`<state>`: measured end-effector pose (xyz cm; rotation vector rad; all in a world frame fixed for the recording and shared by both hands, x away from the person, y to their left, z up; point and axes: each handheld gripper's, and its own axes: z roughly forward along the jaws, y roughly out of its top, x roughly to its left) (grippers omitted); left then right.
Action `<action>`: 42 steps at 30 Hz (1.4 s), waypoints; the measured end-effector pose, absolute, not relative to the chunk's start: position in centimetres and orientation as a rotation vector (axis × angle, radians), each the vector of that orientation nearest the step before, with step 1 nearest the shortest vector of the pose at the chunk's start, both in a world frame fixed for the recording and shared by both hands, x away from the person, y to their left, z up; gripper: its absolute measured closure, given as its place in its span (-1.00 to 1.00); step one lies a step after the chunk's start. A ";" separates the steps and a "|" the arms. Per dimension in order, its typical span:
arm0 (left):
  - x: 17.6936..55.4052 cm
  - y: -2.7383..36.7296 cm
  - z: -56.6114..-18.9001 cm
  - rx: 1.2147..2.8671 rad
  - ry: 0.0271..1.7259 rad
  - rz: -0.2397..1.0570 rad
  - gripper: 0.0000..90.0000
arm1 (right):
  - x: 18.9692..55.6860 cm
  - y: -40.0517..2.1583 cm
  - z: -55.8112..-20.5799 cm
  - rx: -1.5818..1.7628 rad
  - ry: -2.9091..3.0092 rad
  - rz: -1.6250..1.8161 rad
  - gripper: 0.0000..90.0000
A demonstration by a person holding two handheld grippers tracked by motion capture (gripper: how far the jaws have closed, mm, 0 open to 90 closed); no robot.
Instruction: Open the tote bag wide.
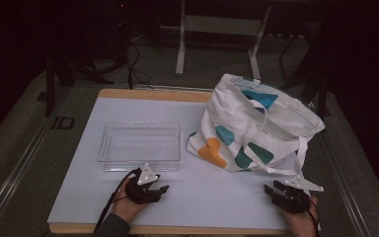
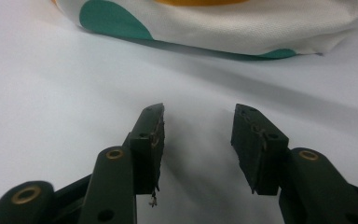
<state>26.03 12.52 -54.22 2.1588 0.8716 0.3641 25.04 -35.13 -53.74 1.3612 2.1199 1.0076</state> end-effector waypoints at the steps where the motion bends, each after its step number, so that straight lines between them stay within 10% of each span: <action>1: 26.0 12.5 -54.2 2.159 0.871 0.364 0.06 | 25.0 -35.2 -53.7 1.360 2.117 1.016 0.20; 11: 25.9 12.5 -54.2 2.166 0.857 0.371 0.08 | 25.0 -35.1 -53.6 1.360 2.116 1.004 0.23; 25: 24.9 11.5 -52.7 2.222 0.701 0.350 0.33 | 25.1 -36.0 -53.1 1.377 2.134 1.006 0.79; 42: 27.0 10.2 -46.3 2.171 0.572 0.352 0.28 | 26.0 -39.4 -50.0 1.507 1.957 1.020 0.78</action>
